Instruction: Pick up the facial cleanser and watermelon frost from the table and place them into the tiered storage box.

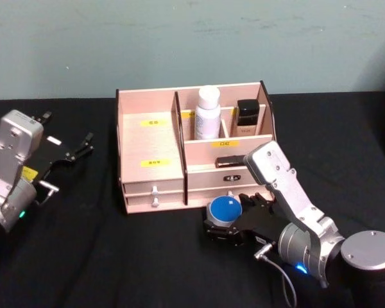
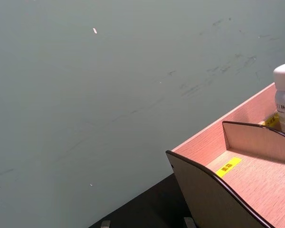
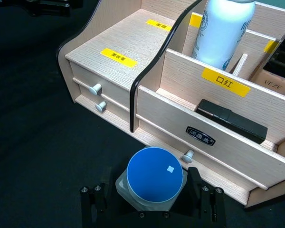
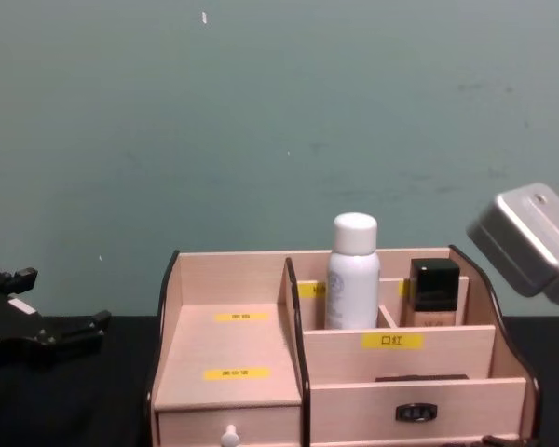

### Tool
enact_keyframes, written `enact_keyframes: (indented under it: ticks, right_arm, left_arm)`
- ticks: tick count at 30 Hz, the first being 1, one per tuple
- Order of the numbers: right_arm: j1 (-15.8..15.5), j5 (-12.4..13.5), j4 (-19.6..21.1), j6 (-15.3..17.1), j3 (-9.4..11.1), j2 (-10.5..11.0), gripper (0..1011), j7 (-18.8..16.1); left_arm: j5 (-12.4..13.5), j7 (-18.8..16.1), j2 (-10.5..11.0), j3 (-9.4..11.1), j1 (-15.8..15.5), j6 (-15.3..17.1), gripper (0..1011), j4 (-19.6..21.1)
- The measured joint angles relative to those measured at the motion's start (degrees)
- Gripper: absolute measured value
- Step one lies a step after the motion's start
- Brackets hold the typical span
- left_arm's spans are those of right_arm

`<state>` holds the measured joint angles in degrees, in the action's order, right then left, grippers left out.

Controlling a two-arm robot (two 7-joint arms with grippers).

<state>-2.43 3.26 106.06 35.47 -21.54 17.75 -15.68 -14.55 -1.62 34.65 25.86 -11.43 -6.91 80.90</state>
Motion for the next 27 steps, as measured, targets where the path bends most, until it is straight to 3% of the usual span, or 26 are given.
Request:
enact_keyframes:
  ticks: [27]
  right_arm:
    - [-0.4, -4.1, -1.0, -0.4, 1.4, -2.3, 1003, -1.2]
  left_arm:
    - [0.0, 0.0, 0.0, 0.0, 0.0, 0.0, 1001, 0.0]
